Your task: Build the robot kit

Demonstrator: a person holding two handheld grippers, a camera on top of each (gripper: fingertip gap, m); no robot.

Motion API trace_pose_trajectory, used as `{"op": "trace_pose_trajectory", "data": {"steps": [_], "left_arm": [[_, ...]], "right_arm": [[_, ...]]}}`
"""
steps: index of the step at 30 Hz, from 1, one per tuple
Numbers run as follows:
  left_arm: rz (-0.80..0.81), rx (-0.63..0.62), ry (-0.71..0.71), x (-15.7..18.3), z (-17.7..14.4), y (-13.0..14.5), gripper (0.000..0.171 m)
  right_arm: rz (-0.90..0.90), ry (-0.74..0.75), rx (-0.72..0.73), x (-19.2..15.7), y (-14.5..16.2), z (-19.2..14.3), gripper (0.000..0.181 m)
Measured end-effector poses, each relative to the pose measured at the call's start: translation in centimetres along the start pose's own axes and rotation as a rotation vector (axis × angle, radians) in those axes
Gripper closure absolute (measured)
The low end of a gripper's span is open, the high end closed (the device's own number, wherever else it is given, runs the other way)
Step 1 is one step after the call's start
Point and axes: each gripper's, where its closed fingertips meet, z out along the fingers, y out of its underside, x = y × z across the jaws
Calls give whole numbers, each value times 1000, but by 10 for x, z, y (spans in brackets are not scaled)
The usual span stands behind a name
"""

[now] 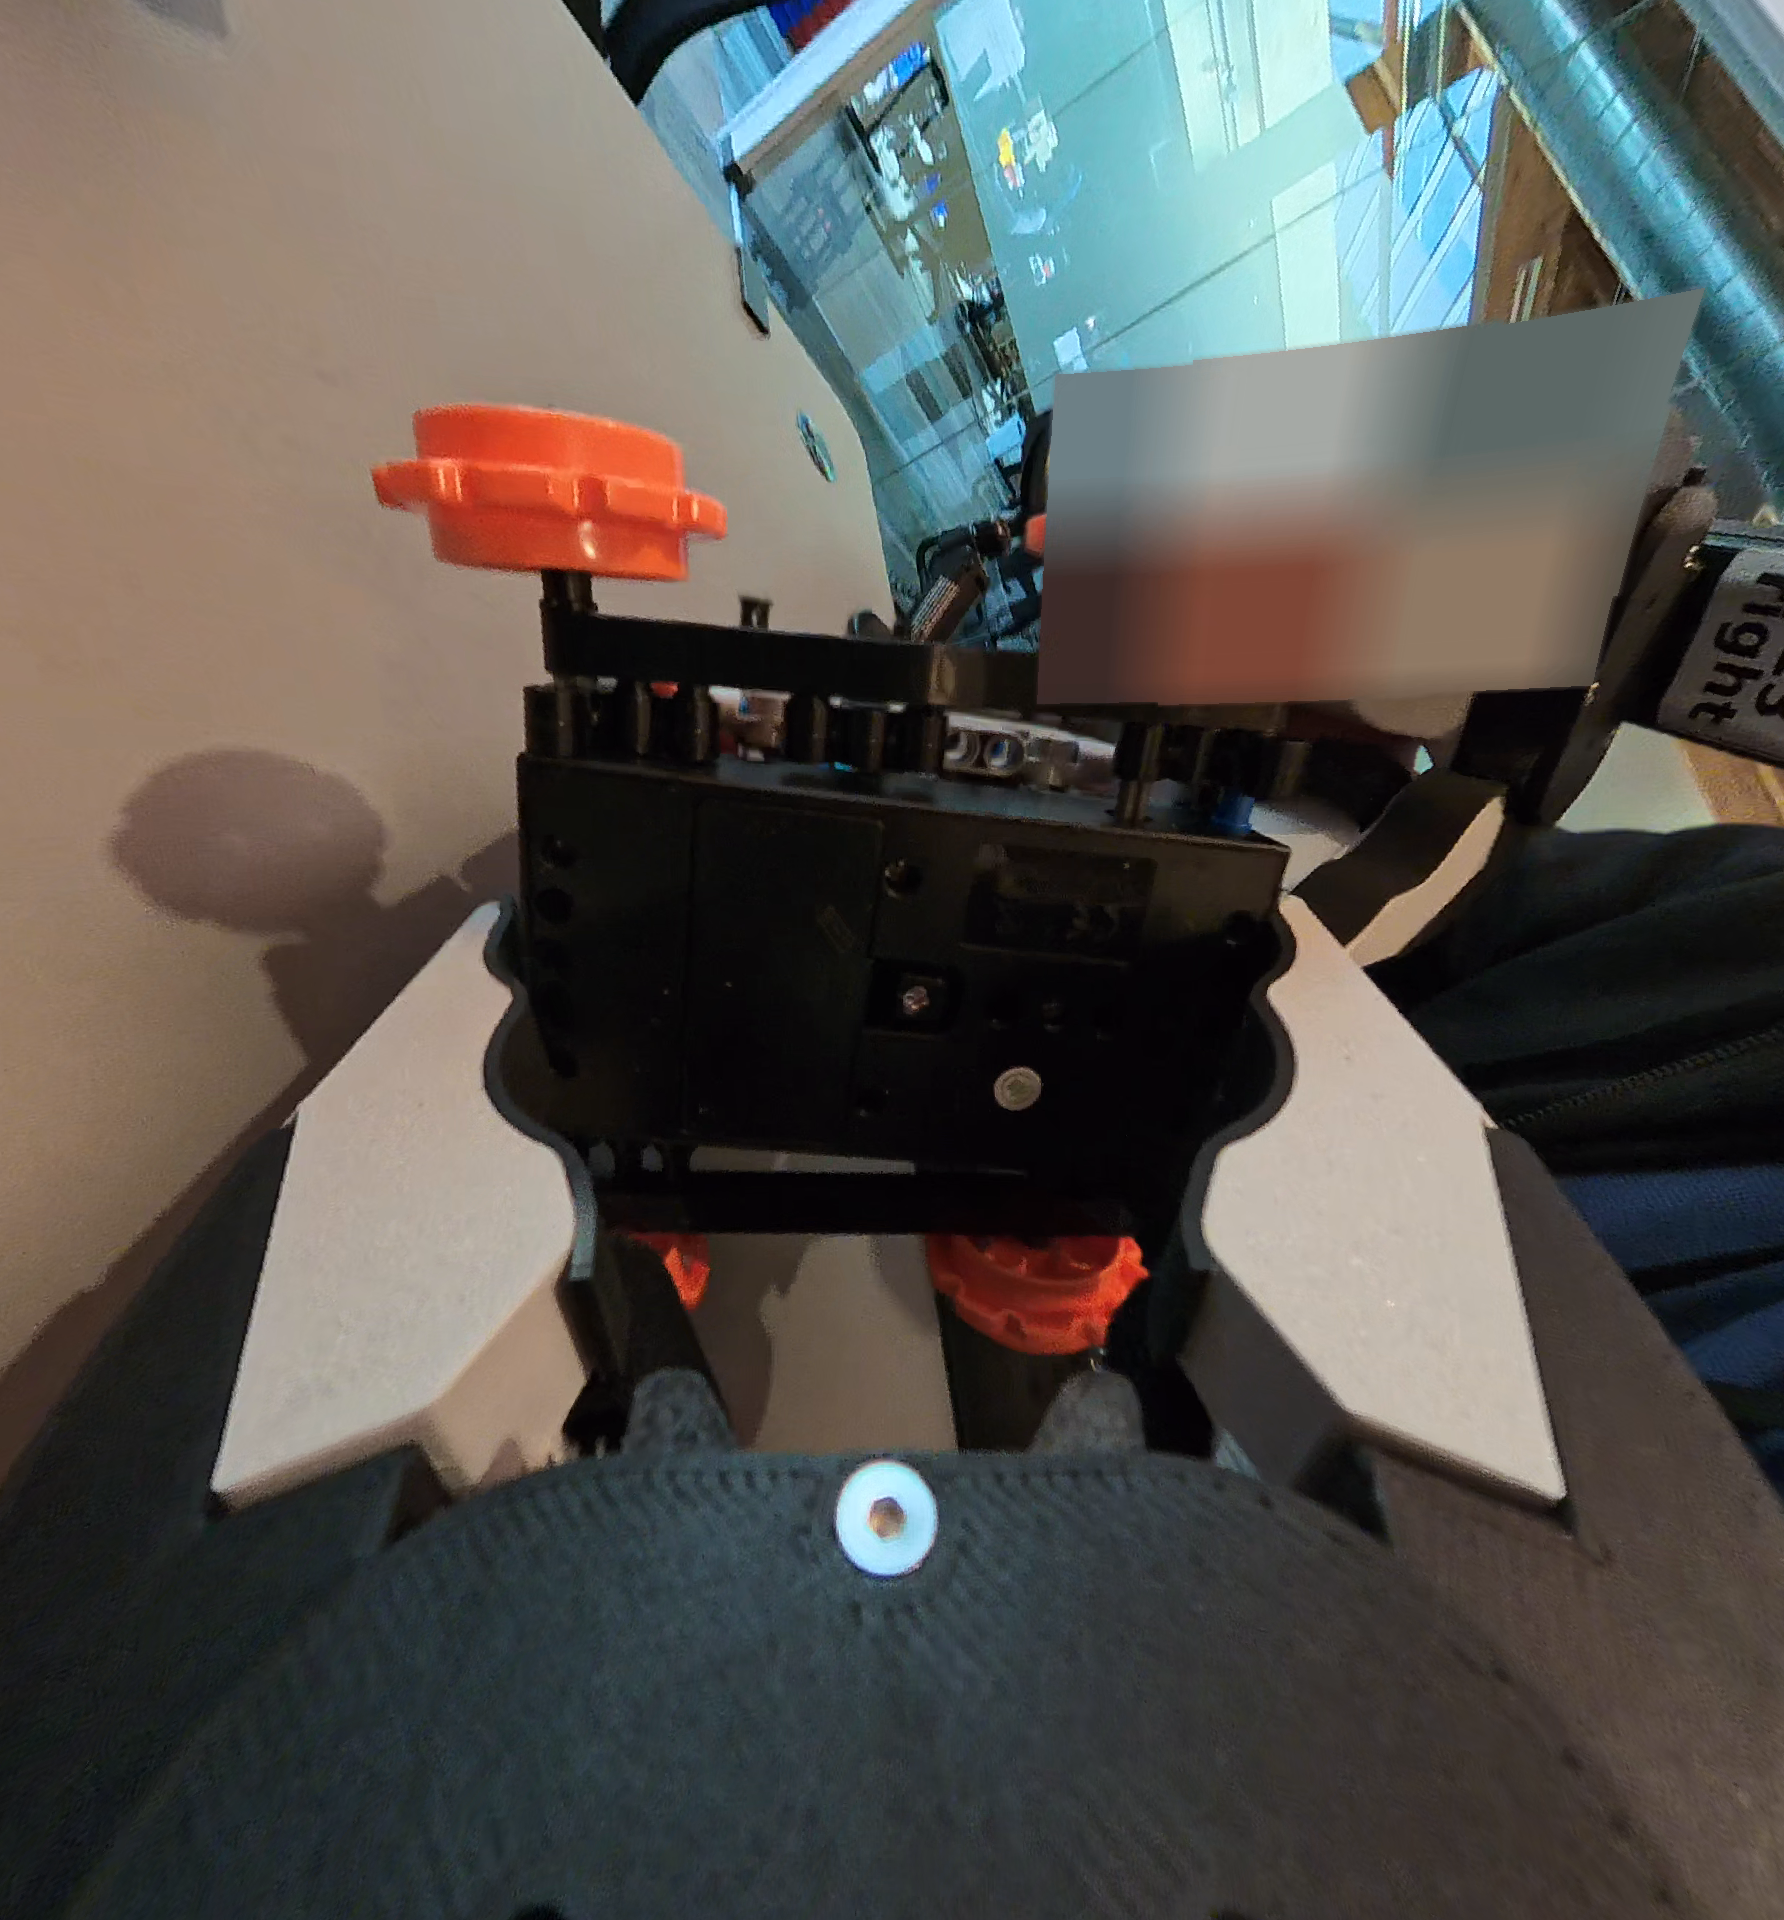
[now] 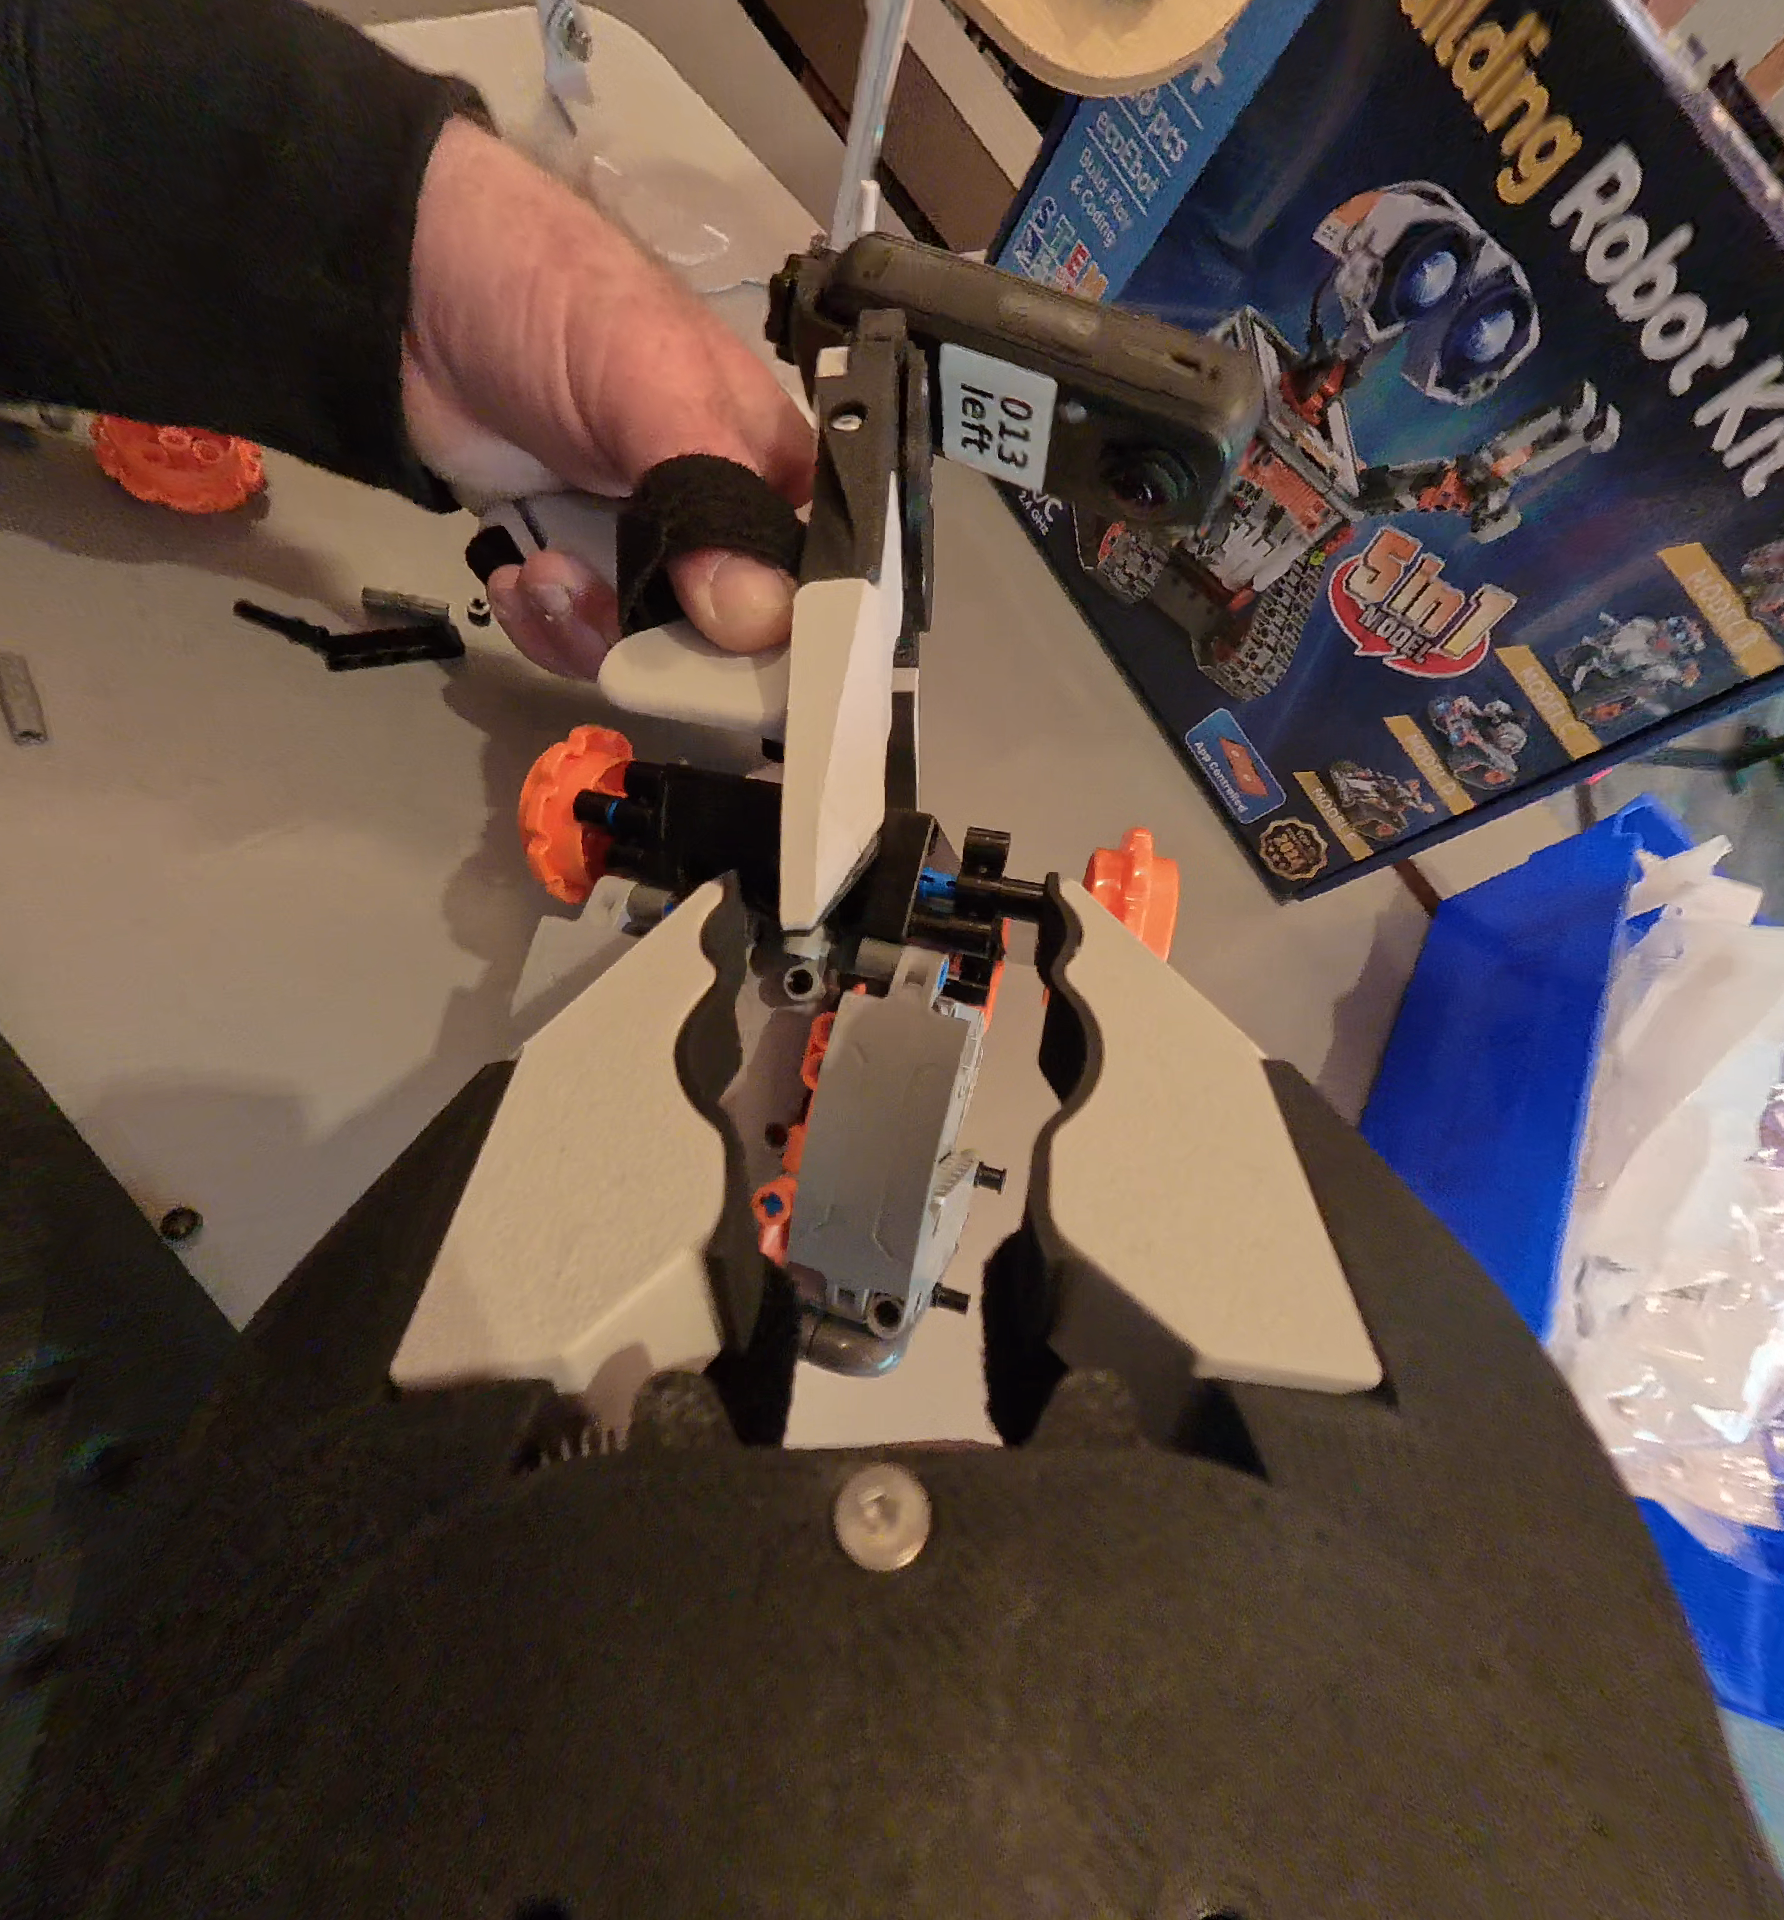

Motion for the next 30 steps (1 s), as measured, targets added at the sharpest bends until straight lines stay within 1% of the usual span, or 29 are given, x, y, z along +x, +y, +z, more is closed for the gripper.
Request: {"op": "trace_pose_trajectory", "data": {"steps": [2,3,6,8,9,10,11,13,14,15,16,17,18,20,21,22,23,25,26,27,28,29,30], "left_arm": [[5,44,-30,-4,-3,-10,43],[11,54,-47,-7,-4,-13,43],[10,91,-83,-14,-7,-24,46],[12,106,-102,-19,-10,-30,53],[9,96,-108,-22,-11,-30,55],[12,87,-100,-21,-11,-30,61],[14,80,-85,-20,-12,-31,71],[29,52,-75,-20,-12,-31,76],[53,32,-49,-15,-12,-30,85],[61,7,-48,-13,-11,-27,86],[67,-13,-81,-16,-11,-25,79],[94,-35,-82,-12,-11,-23,86],[119,-59,-81,-7,-11,-21,93],[155,-102,-124,-5,-13,-15,93],[173,-110,-136,-3,-15,-13,96],[189,-118,-165,-2,-17,-11,94],[202,-126,-199,-2,-19,-9,90],[241,-153,-224,4,-21,-3,95],[277,-164,-252,7,-22,-1,94],[312,-167,-256,13,-22,1,102],[343,-164,-249,21,-24,3,114],[354,-159,-268,24,-28,4,119],[368,-155,-308,25,-32,4,116]], "right_arm": [[77,-30,13,8,2,3,127],[129,-49,24,12,3,5,131],[290,-113,48,22,7,13,132],[394,-152,50,25,13,19,130],[417,-165,60,24,15,20,128],[446,-178,69,23,17,22,126],[480,-194,68,21,20,23,122],[565,-210,101,19,20,23,118],[613,-215,118,17,18,22,115],[639,-205,123,16,17,21,118],[666,-183,121,15,17,19,120],[691,-174,119,12,15,17,115],[700,-163,117,7,13,15,110],[738,-131,127,-1,11,12,112],[769,-126,138,-4,10,9,112],[785,-122,144,-8,9,6,110],[796,-124,150,-13,7,4,105],[788,-147,152,-26,3,-1,99],[779,-163,147,-30,2,-4,99],[779,-186,142,-33,2,-7,100],[772,-214,137,-35,3,-10,100],[749,-245,130,-36,5,-13,106],[722,-277,123,-37,8,-16,112]]}}
